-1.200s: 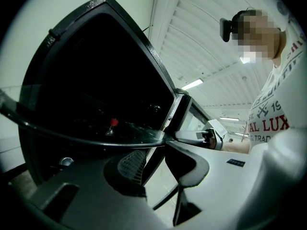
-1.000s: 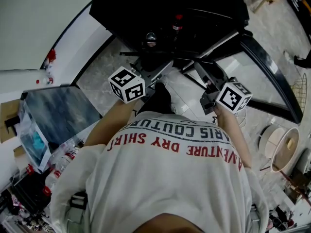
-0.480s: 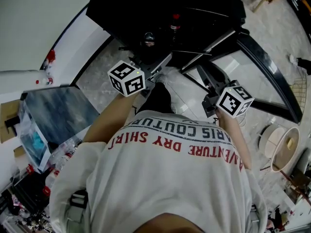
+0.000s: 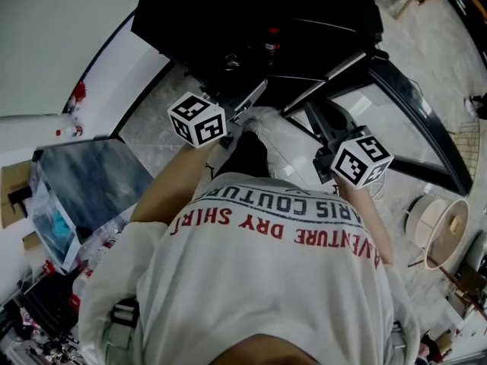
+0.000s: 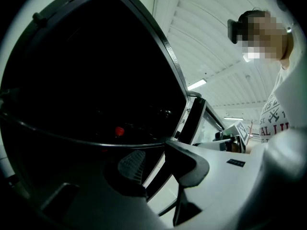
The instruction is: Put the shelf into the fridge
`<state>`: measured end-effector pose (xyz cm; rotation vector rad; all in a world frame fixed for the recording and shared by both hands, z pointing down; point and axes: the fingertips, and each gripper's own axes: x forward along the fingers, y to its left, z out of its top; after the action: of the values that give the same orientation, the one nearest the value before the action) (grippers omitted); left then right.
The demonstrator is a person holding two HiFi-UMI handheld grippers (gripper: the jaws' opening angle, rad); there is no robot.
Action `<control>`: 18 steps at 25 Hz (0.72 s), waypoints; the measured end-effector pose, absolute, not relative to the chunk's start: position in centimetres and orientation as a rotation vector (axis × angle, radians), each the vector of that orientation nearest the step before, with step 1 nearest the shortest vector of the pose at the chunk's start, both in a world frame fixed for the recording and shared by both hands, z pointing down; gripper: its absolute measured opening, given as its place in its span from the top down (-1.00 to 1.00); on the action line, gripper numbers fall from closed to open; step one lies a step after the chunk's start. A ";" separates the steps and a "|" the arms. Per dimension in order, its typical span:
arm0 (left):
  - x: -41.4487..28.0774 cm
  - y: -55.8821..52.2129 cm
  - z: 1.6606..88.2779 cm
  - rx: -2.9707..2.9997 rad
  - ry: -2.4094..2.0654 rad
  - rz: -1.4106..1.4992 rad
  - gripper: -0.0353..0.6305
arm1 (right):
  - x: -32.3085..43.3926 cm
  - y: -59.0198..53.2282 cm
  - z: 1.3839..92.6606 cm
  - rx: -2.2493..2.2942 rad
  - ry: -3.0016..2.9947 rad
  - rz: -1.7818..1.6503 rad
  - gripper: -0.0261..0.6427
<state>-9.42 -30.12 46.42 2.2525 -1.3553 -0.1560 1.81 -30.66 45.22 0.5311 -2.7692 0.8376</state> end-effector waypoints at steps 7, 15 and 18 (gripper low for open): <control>-10.1 -31.5 46.7 2.249 -1.349 -0.145 0.47 | 0.8 -31.4 44.4 0.535 -2.792 0.741 0.83; -10.7 -33.1 47.3 2.237 -1.354 -0.146 0.47 | -0.1 -32.2 44.1 0.523 -2.783 0.583 0.84; -10.9 -33.8 47.6 2.238 -1.358 -0.144 0.48 | -0.2 -32.1 44.1 0.512 -2.781 0.552 0.84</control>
<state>-10.89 -33.75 47.55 2.2377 -1.3580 -0.1441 -0.17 -32.11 44.14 0.5124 -2.7812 0.5518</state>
